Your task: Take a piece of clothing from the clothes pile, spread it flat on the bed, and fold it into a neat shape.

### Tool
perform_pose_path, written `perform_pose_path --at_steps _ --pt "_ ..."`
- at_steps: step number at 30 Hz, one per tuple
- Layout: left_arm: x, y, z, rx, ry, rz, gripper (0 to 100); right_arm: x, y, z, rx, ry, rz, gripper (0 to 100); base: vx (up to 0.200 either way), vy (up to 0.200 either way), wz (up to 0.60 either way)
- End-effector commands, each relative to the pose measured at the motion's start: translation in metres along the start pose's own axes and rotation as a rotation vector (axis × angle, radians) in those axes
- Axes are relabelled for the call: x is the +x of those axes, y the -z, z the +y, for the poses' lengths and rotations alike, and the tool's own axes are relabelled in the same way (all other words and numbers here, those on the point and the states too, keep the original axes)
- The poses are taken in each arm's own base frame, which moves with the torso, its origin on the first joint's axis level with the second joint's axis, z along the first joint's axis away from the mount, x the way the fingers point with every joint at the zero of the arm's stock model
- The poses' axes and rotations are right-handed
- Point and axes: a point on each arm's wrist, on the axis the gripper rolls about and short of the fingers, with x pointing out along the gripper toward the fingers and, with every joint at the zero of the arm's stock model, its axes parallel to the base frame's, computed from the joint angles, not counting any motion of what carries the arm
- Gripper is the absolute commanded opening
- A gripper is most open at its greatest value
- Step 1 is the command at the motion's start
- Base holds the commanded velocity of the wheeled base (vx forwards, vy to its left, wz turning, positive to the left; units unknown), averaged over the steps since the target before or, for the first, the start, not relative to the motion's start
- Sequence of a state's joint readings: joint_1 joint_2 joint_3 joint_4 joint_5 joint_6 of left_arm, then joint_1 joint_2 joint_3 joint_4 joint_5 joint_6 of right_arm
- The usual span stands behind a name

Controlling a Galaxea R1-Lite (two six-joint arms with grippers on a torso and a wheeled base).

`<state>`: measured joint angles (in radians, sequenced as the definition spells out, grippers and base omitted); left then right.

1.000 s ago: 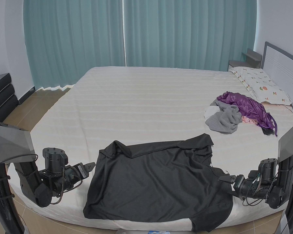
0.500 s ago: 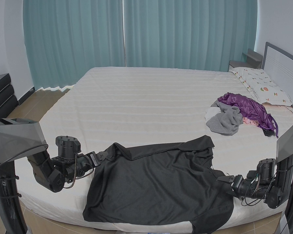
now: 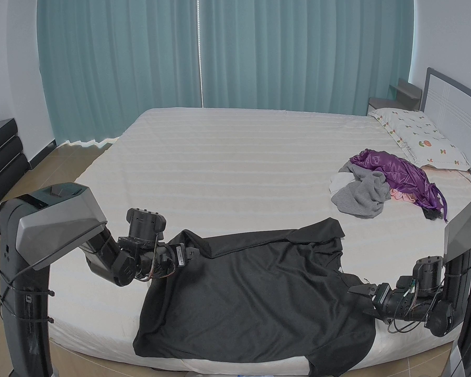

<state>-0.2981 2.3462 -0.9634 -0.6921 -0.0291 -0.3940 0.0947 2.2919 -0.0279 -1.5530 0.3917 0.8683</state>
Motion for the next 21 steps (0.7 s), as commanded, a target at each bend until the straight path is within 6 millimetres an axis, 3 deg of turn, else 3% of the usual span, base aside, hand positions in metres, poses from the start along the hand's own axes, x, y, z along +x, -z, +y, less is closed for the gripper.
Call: perform_pose_path --at_steps 1,7,8,13,17,21 --pt "0.037 -0.003 0.001 0.045 -0.077 0.027 100 0.0 0.0 0.001 -0.004 -0.007 -0.004 100 0.0 0.0 0.0" --pt "0.055 -0.014 0.023 0.13 -0.165 0.017 100 -0.001 0.0 0.0 -0.003 -0.006 -0.003 100 0.0 0.0 0.0" --pt "0.062 -0.028 0.035 0.145 -0.203 -0.023 100 0.0 0.0 0.001 -0.004 -0.006 -0.002 100 0.0 0.0 0.0" --pt "0.075 -0.062 0.06 0.103 -0.249 -0.127 100 -0.001 0.0 0.0 -0.003 -0.006 -0.003 100 0.0 0.0 0.0" --pt "0.087 -0.091 0.07 -0.019 -0.247 -0.256 100 -0.001 0.0 0.0 -0.003 -0.006 -0.003 100 0.0 0.0 0.0" --pt "0.093 -0.102 0.072 -0.178 -0.212 -0.306 100 -0.001 0.0 0.0 -0.003 -0.006 -0.003 100 0.0 0.0 0.0"
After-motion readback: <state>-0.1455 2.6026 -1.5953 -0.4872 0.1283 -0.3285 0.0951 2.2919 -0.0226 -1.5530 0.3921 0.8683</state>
